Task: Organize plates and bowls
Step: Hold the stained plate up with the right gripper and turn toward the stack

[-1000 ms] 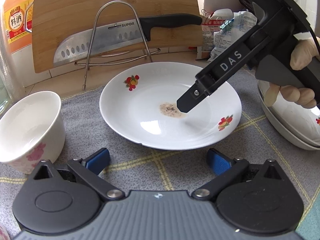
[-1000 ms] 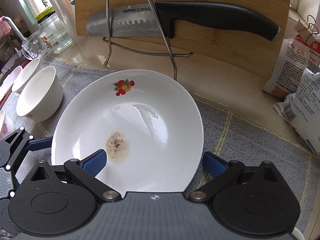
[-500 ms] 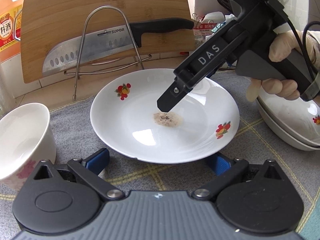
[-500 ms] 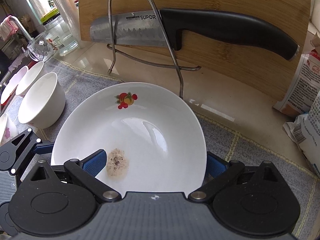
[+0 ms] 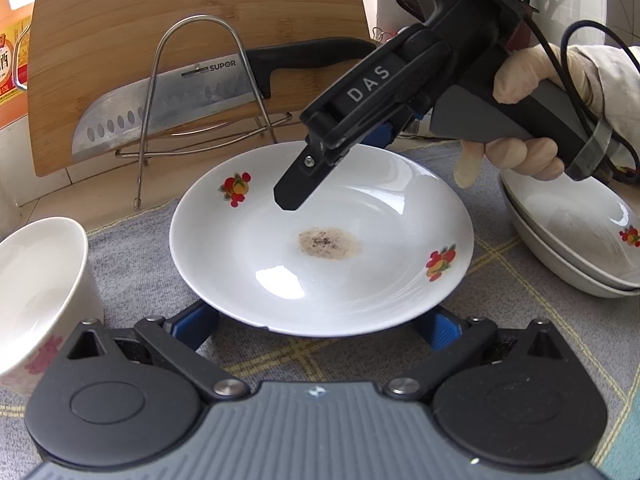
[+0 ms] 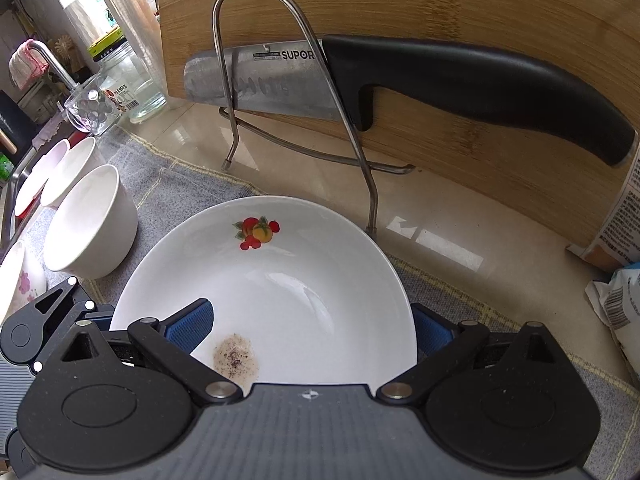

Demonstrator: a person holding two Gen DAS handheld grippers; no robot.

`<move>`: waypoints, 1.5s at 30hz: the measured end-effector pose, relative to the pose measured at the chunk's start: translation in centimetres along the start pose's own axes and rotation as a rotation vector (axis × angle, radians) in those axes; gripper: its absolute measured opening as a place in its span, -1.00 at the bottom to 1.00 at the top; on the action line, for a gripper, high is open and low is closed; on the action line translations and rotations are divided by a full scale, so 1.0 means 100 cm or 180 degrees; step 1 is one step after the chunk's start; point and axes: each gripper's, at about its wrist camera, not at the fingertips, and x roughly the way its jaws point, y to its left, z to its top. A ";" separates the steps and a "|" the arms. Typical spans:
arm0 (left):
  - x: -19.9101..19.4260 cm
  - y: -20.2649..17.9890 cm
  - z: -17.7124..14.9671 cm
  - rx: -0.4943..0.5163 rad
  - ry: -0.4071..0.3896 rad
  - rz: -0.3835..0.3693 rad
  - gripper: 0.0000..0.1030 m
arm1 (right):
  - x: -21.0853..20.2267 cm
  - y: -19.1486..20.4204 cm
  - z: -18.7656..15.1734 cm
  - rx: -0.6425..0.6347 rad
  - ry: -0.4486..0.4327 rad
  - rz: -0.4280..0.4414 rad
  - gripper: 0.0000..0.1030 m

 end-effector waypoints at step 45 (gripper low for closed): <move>-0.008 0.000 0.002 0.0076 0.0026 0.0038 0.93 | 0.007 0.004 0.012 -0.0060 0.0104 0.0247 1.00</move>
